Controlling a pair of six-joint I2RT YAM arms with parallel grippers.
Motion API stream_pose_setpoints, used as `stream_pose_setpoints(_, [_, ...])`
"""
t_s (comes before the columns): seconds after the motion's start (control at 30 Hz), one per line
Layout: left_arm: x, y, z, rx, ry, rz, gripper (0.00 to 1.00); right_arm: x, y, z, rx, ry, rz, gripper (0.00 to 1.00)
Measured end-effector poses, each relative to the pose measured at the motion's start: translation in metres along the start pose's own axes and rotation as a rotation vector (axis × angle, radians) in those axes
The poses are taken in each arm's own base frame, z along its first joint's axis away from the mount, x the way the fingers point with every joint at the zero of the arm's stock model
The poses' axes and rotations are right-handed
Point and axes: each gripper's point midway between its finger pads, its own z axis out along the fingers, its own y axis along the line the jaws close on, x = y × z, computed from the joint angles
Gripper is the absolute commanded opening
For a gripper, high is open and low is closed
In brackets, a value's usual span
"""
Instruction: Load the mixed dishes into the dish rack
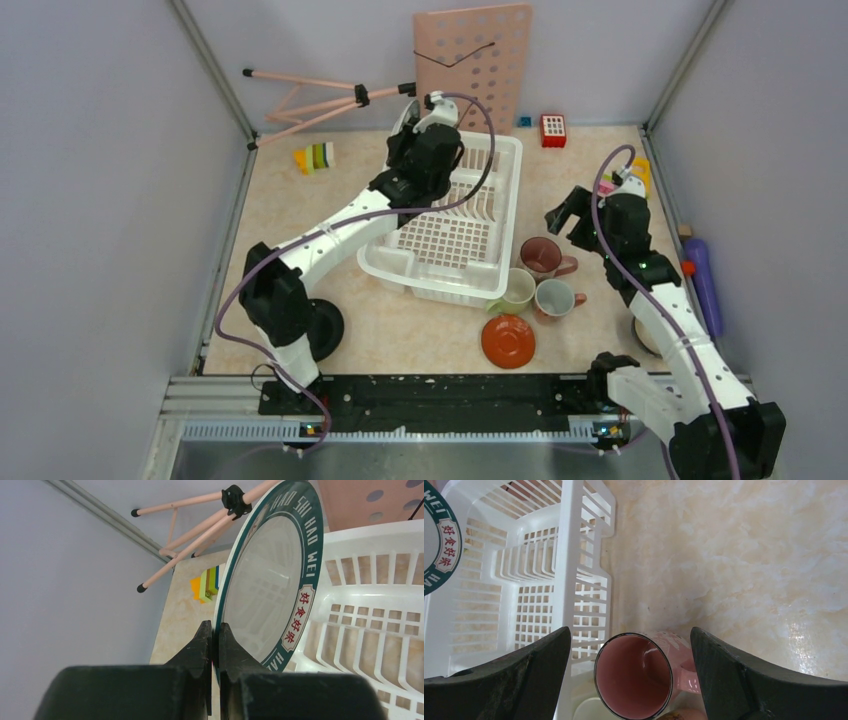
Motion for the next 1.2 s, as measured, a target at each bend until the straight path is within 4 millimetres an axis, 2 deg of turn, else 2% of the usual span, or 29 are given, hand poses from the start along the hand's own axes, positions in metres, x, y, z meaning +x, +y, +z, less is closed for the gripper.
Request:
stream_pose_setpoints(0.23, [0.013, -0.001, -0.005, -0.008, 0.041, -0.029, 0.00, 0.002, 0.000, 0.003, -0.002, 0.010, 0.000, 0.89])
stream_pose_setpoints(0.4, [0.026, -0.018, 0.006, -0.017, 0.088, -0.013, 0.00, 0.002, 0.000, 0.003, -0.003, 0.010, 0.000, 0.89])
stream_pose_setpoints(0.5, [0.043, -0.030, 0.013, -0.007, 0.129, 0.009, 0.00, 0.002, 0.000, 0.001, 0.000, 0.009, -0.001, 0.89])
stream_pose_setpoints(0.63, [0.061, -0.036, 0.019, -0.013, 0.172, 0.041, 0.00, 0.000, -0.001, -0.002, 0.001, 0.000, -0.003, 0.89])
stream_pose_setpoints(0.93, [0.078, -0.047, 0.023, 0.024, 0.227, -0.012, 0.00, 0.002, -0.002, -0.004, 0.006, 0.004, -0.004, 0.90])
stream_pose_setpoints(0.97, [0.079, -0.046, 0.025, 0.031, 0.238, -0.028, 0.06, 0.002, -0.002, -0.005, 0.007, 0.007, -0.004, 0.90])
stream_pose_setpoints(1.03, [0.083, -0.042, 0.031, 0.040, 0.269, -0.061, 0.39, 0.003, -0.003, -0.005, 0.010, 0.010, -0.007, 0.92])
stream_pose_setpoints(1.1, [0.088, -0.038, 0.035, 0.048, 0.298, -0.097, 0.59, 0.003, -0.003, -0.005, 0.009, 0.009, -0.008, 0.95])
stream_pose_setpoints(1.13, [0.090, -0.036, 0.036, 0.051, 0.307, -0.096, 0.65, 0.003, -0.003, -0.006, 0.009, 0.008, -0.008, 0.96])
stream_pose_setpoints(1.2, [0.095, -0.033, 0.039, 0.055, 0.331, -0.117, 0.70, 0.003, -0.003, -0.006, 0.009, 0.008, -0.009, 0.97])
